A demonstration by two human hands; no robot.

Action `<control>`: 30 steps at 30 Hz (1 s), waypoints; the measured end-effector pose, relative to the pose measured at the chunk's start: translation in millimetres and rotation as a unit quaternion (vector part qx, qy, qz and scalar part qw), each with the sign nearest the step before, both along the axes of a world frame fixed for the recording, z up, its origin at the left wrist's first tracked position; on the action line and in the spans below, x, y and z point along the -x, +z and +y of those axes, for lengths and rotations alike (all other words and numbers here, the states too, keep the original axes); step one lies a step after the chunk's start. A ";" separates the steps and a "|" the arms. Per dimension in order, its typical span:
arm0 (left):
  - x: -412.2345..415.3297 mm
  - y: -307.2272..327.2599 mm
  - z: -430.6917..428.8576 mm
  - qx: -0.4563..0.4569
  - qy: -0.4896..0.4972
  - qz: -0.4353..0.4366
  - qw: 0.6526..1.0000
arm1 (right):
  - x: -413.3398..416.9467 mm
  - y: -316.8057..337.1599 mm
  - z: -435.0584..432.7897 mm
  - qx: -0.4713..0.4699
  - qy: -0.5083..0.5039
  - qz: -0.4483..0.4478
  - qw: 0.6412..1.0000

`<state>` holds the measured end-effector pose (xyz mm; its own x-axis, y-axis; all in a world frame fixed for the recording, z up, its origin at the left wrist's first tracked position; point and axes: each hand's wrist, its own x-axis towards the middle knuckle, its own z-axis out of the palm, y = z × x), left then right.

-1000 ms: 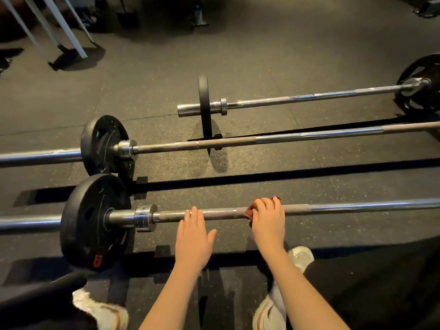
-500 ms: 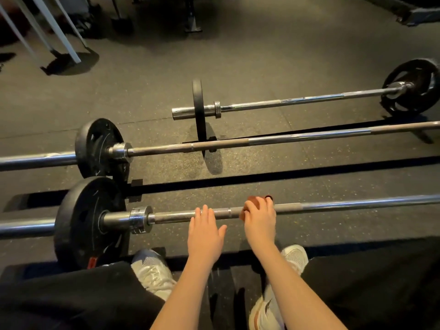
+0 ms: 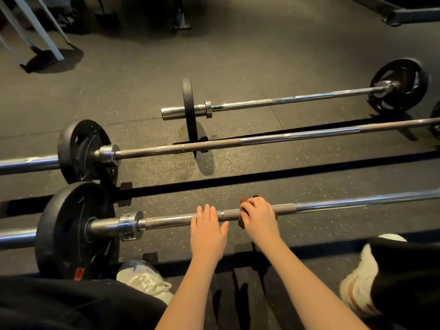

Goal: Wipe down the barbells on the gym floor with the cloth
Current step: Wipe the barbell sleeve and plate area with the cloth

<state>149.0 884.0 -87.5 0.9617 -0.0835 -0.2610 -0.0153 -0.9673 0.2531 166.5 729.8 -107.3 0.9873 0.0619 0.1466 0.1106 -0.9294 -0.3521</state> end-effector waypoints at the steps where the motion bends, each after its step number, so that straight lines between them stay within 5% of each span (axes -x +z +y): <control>1: -1.7 -1.7 -3.4 -0.005 0.004 -0.006 1.000 | -4.8 0.6 -13.7 0.004 0.001 -0.004 1.000; 7: -8.8 -17.8 -22.3 -0.031 0.032 -0.029 0.999 | -3.0 -14.8 -44.1 -0.034 -0.137 -0.009 0.990; 14: -8.7 -35.2 -27.6 -0.062 0.042 -0.090 0.993 | -11.4 -22.1 -55.2 -0.016 0.040 -0.037 0.998; 21: -10.0 -42.2 -33.6 -0.076 0.062 -0.103 0.990 | -1.5 -20.7 -59.9 -0.096 -0.150 -0.035 0.983; 26: -9.0 -27.6 -51.6 -0.074 0.105 -0.040 0.991 | -8.6 -19.9 -66.6 -0.033 0.070 0.019 0.997; 30: -10.8 -11.8 -86.0 -0.040 0.055 -0.008 0.998 | -14.3 -16.4 -130.8 -0.039 -0.024 0.059 0.997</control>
